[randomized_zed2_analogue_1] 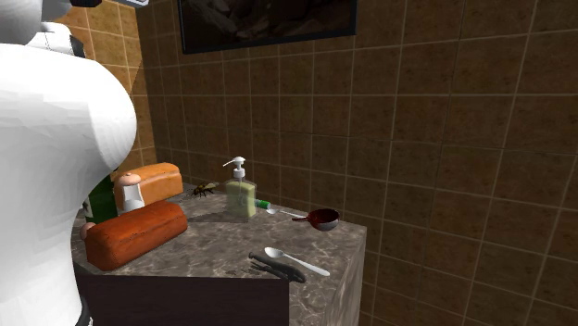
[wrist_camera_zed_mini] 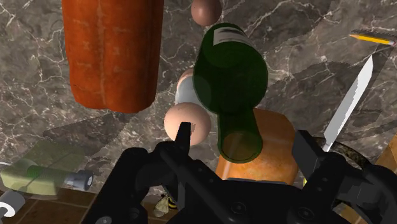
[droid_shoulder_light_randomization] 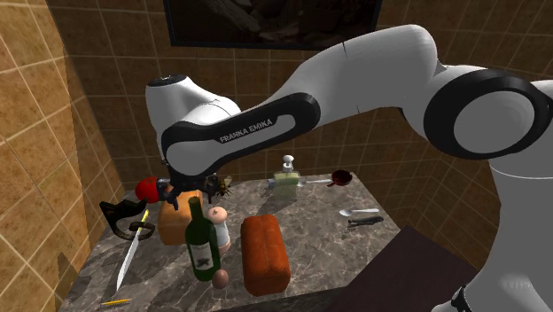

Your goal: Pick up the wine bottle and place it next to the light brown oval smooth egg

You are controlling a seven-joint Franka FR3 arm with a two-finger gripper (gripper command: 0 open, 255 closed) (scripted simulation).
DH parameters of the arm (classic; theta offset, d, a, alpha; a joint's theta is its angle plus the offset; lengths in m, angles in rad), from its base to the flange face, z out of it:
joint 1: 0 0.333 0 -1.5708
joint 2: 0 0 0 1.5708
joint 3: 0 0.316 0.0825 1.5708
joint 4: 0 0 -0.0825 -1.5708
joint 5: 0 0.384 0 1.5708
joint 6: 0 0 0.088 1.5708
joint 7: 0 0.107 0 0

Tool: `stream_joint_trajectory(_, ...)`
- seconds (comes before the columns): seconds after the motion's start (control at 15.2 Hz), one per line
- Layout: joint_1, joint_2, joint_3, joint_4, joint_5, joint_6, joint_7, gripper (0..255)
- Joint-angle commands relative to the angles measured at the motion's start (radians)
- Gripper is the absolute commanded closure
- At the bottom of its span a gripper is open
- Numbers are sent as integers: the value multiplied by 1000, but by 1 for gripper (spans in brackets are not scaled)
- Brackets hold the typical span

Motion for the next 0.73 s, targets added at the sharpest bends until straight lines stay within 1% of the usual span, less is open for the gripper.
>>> stream_joint_trajectory(0.0, 0, 0, 0, 0, 0, 0, 0, 0)
stream_joint_trajectory(0.13, 0, 0, 0, 0, 0, 0, 0, 0)
stream_joint_trajectory(0.4, 4, -44, 8, 56, 12, -100, -9, 0)
stream_joint_trajectory(0.66, 4, -44, 8, 56, 12, -100, -9, 0)
